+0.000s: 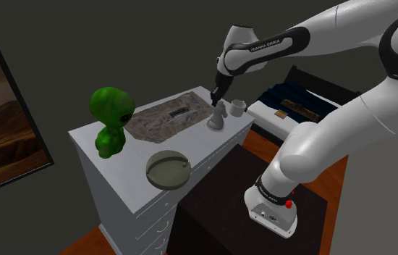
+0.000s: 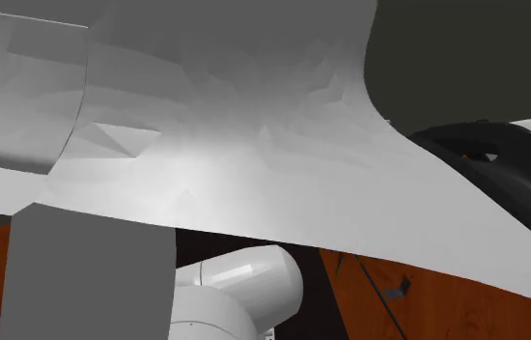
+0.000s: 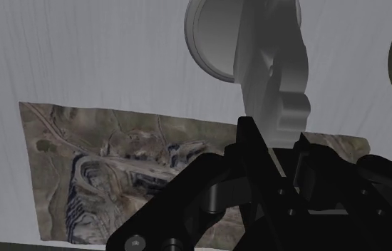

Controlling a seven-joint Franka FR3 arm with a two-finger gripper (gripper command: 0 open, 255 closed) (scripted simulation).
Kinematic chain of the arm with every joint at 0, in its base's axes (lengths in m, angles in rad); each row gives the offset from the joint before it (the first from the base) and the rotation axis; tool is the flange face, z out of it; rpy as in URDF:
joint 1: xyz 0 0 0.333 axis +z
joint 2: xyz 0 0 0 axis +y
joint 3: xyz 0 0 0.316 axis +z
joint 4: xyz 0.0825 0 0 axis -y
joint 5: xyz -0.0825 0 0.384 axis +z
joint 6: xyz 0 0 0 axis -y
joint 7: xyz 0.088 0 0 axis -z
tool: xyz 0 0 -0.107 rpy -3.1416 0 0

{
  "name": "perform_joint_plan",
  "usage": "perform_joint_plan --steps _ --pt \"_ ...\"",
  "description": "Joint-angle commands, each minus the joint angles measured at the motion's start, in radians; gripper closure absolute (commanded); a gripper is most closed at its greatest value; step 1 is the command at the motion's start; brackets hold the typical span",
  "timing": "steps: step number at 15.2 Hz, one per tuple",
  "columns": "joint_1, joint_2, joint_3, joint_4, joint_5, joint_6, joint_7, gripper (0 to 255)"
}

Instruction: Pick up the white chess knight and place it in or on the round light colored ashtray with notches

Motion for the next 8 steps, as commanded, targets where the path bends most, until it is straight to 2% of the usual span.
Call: perform_joint_plan --steps 1,8 --pt "0.020 -0.024 0.044 -0.011 0.008 -0.017 0.059 255" --pt "0.103 -0.055 0.188 -0.017 0.060 -0.056 0.243 255"
